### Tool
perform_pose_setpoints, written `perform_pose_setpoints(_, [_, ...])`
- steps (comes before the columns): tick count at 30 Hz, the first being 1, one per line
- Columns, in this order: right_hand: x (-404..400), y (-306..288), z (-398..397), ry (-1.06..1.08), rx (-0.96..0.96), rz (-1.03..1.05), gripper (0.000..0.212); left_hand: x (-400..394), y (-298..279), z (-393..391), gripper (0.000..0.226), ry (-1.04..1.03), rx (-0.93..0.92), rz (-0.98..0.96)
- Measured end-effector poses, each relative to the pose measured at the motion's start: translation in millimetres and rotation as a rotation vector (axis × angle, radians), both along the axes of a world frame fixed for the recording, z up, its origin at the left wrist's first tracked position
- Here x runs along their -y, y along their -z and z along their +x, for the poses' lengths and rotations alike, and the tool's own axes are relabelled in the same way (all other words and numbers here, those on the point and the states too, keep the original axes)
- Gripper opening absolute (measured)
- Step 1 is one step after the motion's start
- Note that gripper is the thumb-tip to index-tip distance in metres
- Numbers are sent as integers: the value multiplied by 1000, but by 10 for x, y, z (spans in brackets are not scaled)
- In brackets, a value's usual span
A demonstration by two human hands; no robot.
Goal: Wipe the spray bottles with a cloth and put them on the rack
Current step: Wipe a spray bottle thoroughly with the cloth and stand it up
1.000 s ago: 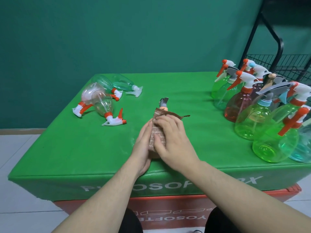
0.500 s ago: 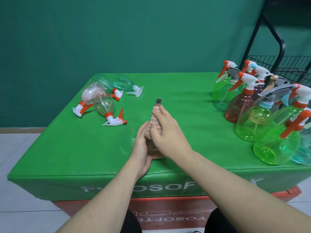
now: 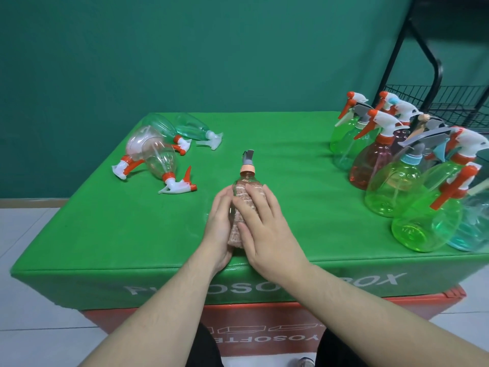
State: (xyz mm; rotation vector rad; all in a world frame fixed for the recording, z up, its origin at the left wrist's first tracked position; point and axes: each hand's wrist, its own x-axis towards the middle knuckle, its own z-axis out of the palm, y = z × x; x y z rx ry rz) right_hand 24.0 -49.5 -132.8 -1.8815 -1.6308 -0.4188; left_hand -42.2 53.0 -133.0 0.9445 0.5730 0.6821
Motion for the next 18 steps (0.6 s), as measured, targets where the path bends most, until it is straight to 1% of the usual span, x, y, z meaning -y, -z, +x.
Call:
perform_pose_setpoints(1, [3, 40, -14, -3, 6, -13, 46, -3, -5, -10, 43, 0, 2, -20])
perform_pose_setpoints(3, [25, 109, -27, -19, -8, -17, 45, -7, -1, -15, 73, 16, 22, -74])
perform_pose_setpoints(4, [42, 139, -31, -29, -16, -10, 46, -13, 9, -17, 84, 21, 33, -88])
perform_pose_setpoints(5, [61, 161, -39, -39, -17, -1, 46, -11, -6, -20, 85, 5, 36, -86])
perform_pose_setpoints(7, [92, 185, -52, -54, -9, 12, 46, 2, -35, -26, 72, -21, 34, -68])
perform_pose_setpoints(9, [115, 187, -69, -57, -30, 21, 44, -26, 3, -18, 65, -1, 59, -75])
perform_pose_setpoints(13, [113, 141, -91, -41, -124, 49, 44, -38, 20, -30, 64, 67, 69, -69])
perform_pose_setpoints(16, [38, 91, -67, -12, -140, 83, 43, -39, 12, -23, 55, 110, 26, -35])
perform_pose_setpoints(18, [-26, 28, -31, -3, -156, 97, 43, -53, 11, -12, 59, 155, 22, -19])
